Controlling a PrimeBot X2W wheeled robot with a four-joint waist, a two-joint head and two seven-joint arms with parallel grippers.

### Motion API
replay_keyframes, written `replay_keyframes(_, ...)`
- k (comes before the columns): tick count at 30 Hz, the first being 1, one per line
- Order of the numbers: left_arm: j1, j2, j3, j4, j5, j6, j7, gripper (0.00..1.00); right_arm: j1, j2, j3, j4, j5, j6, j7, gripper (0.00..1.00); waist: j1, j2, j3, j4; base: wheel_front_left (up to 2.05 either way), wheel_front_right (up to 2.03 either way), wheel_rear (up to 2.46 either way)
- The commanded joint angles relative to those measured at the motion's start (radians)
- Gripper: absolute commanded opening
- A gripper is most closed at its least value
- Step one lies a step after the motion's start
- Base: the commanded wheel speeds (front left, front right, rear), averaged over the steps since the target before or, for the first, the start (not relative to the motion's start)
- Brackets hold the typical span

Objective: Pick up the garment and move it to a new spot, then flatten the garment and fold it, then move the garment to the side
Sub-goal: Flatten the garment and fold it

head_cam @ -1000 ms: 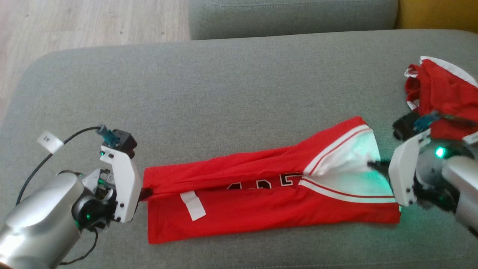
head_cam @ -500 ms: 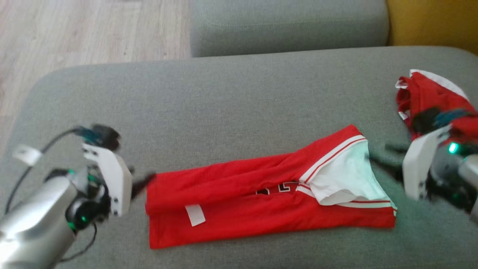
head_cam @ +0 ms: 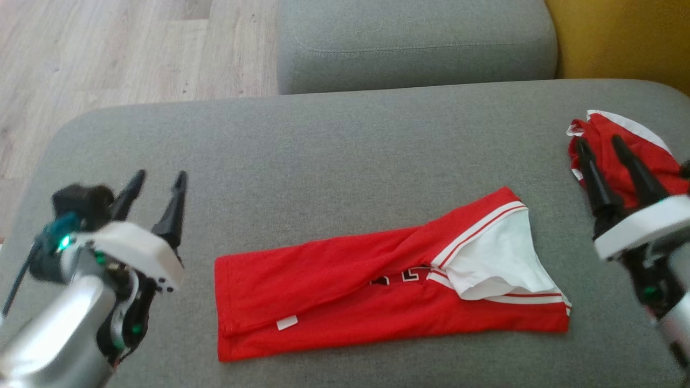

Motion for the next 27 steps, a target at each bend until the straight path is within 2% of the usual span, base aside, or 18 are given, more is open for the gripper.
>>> replay_keyframes(1, -0.033, 0.039, 0.071, -0.037, 0.021, 0.030, -0.041, 1.00, 0.010, 0.015, -0.044, -0.014, -0.041, 0.007, -0.025, 1.00, 0.0001, 0.0000, -0.002, -0.003, 0.00, 0.00, 0.00)
replay_keyframes(6, 0.096, -0.017, 0.192, -0.117, 0.058, 0.123, -0.091, 1.00, 0.145, 0.176, -0.252, -0.035, -0.243, 0.007, -0.048, 1.00, 0.0001, 0.0000, -0.005, -0.007, 0.00, 0.00, 0.00)
replay_keyframes(9, 0.223, -0.105, 0.335, -0.212, 0.164, 0.143, -0.093, 1.00, 0.265, 0.292, -0.386, -0.068, -0.377, 0.007, -0.049, 1.00, 0.0001, 0.0000, -0.003, -0.004, 0.00, 0.00, 0.00)
replay_keyframes(13, 0.314, -0.184, 0.407, -0.248, 0.242, 0.104, -0.093, 1.00, 0.320, 0.352, -0.445, -0.096, -0.480, 0.007, -0.002, 1.00, 0.0001, 0.0000, 0.002, -0.003, 0.00, 0.00, 0.00)
replay_keyframes(19, 0.343, -0.239, 0.441, -0.237, 0.307, 0.057, -0.093, 1.00, 0.314, 0.389, -0.488, -0.120, -0.550, 0.007, 0.105, 1.00, 0.0001, 0.0000, 0.007, 0.000, 0.00, 0.00, 0.00)
replay_keyframes(22, 0.345, -0.259, 0.444, -0.216, 0.340, 0.039, -0.093, 1.00, 0.275, 0.399, -0.512, -0.086, -0.582, 0.007, 0.198, 1.00, 0.0001, 0.0000, 0.012, 0.005, 0.00, 0.00, 0.00)
replay_keyframes(24, 0.342, -0.285, 0.448, -0.198, 0.355, 0.020, -0.093, 1.00, 0.216, 0.408, -0.533, -0.018, -0.614, 0.007, 0.321, 1.00, 0.0001, 0.0000, 0.019, 0.018, 0.00, 0.00, 0.00)
replay_keyframes(27, 0.335, -0.304, 0.442, -0.175, 0.369, 0.001, -0.093, 1.00, 0.153, 0.404, -0.525, 0.056, -0.626, 0.007, 0.432, 1.00, 0.0001, 0.0000, 0.027, 0.040, 0.00, 0.00, 0.00)
